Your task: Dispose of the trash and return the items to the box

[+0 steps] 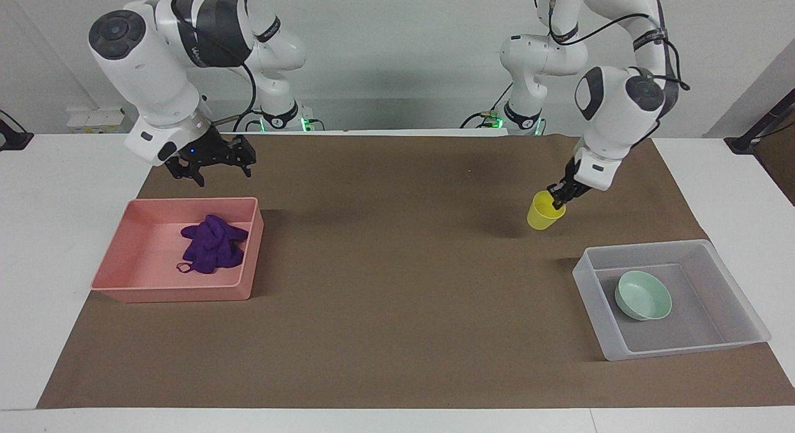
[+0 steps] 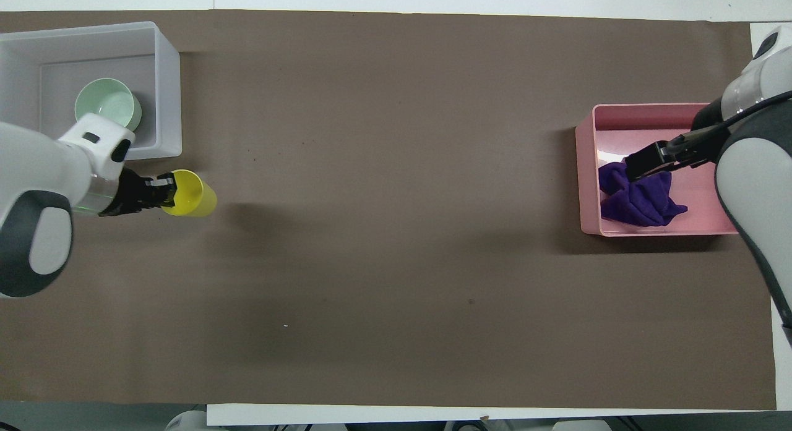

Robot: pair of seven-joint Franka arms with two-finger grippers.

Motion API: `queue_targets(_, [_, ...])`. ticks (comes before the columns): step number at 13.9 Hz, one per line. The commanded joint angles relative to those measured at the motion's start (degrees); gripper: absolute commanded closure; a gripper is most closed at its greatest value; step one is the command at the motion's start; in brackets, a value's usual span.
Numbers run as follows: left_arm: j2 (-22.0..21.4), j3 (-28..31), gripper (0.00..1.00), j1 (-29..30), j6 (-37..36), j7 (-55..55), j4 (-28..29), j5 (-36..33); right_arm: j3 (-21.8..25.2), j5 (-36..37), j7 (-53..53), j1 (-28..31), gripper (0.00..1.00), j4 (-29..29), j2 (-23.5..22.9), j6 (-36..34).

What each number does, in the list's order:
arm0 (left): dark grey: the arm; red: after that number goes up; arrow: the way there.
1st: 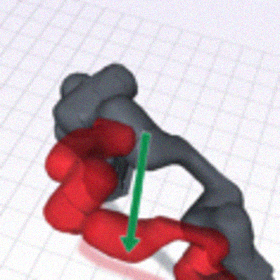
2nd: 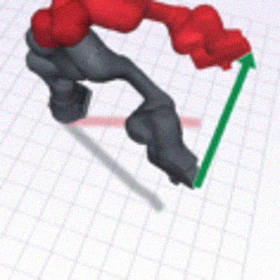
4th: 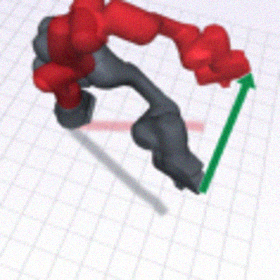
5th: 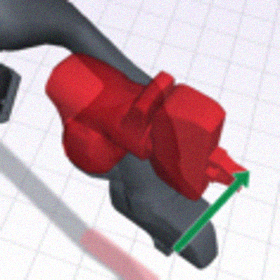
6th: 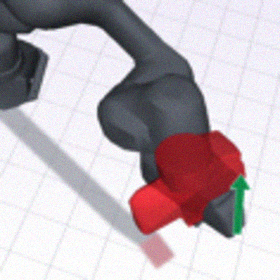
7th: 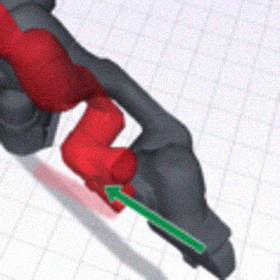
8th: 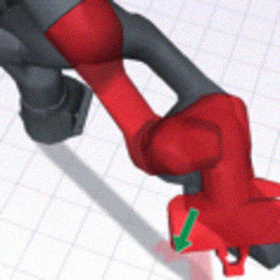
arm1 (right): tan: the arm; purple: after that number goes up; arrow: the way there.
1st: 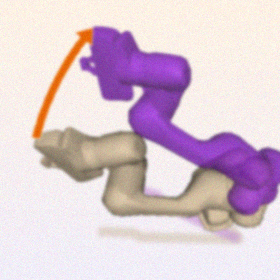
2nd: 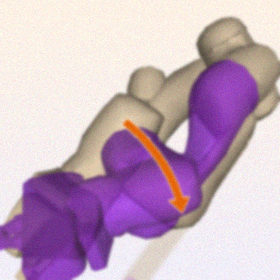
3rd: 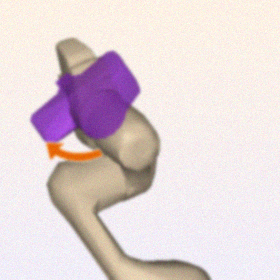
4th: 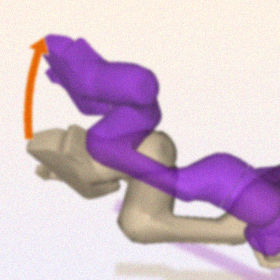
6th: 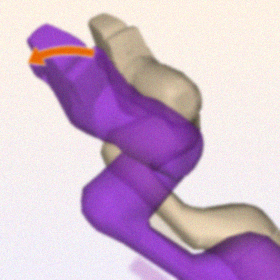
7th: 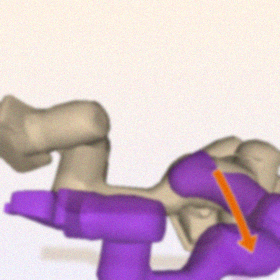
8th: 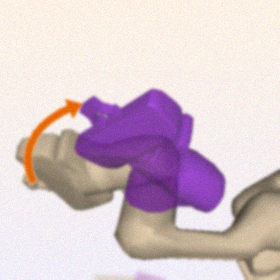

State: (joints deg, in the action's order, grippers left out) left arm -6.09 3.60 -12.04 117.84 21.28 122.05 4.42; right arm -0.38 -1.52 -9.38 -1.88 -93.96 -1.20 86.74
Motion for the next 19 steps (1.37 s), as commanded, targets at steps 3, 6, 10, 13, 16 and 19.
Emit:
queue_targets(3, [13.5, 0.0, 1.00, 8.6, -2.4, -1.7, -20.7, 0.2, 0.1, -0.2, 0.7, 1.0, 0.01, 4.7, -0.3, -6.7])
queue_targets(6, [22.7, 0.2, 1.00, 11.1, 1.2, -1.7, -29.4, -0.8, 0.4, -0.4, 0.7, 1.1, 0.01, 3.4, 2.0, -7.7])
queue_targets(10, [28.3, 0.2, 1.00, 13.6, 6.8, -1.7, -27.7, -1.3, 0.4, -0.3, 0.7, 1.0, 0.01, 1.6, 3.5, -8.3])
queue_targets(13, [29.0, 0.2, 1.00, 15.2, 7.9, -3.5, -24.3, -1.6, 0.4, -0.2, 0.8, 1.0, 0.01, -0.3, 4.5, -8.1])
queue_targets(16, [29.0, 0.2, 0.00, 14.5, 12.2, -3.5, -22.3, -1.6, 0.5, 0.4, 1.6, 1.1, 0.01, -0.2, 4.4, -7.1])
queue_targets(19, [25.2, 0.0, 0.00, 13.6, 10.3, -3.5, -22.0, -1.6, 0.5, 0.5, 3.0, 1.1, 0.01, -0.6, 4.5, -5.7])
